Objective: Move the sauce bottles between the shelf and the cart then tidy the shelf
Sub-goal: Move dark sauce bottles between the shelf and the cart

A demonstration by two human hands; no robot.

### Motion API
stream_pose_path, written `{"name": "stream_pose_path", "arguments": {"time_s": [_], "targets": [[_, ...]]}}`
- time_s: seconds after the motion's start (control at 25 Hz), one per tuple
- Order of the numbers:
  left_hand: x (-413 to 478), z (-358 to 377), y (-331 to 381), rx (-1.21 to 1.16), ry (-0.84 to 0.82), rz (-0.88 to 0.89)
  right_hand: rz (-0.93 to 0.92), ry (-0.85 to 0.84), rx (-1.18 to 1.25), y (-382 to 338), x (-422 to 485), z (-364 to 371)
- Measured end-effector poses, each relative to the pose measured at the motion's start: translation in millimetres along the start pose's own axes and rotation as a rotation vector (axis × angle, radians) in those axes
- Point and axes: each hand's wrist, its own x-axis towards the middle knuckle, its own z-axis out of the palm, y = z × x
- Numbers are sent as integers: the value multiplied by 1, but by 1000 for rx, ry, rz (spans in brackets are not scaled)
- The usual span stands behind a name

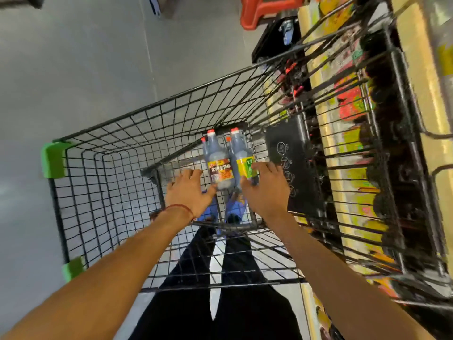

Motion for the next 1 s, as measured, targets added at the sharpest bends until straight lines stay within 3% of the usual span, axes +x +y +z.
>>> {"name": "stream_pose_path", "arguments": {"time_s": [0.28, 0.52, 0.72, 0.84, 1.0], "targets": [[73, 67, 12, -334, -187, -278, 85, -131, 9, 45, 54, 77], [132, 110, 26, -695, -131, -477, 94, -47, 85, 70, 78, 118], [151, 118, 34, -869, -64, -540, 110, -100, 115, 80, 87, 136], [155, 123, 41, -916, -4, -561, 106, -93, 124, 81, 86, 147], [150, 122, 34, -752, 27, -584, 152, -95, 119, 82, 86, 158]]}}
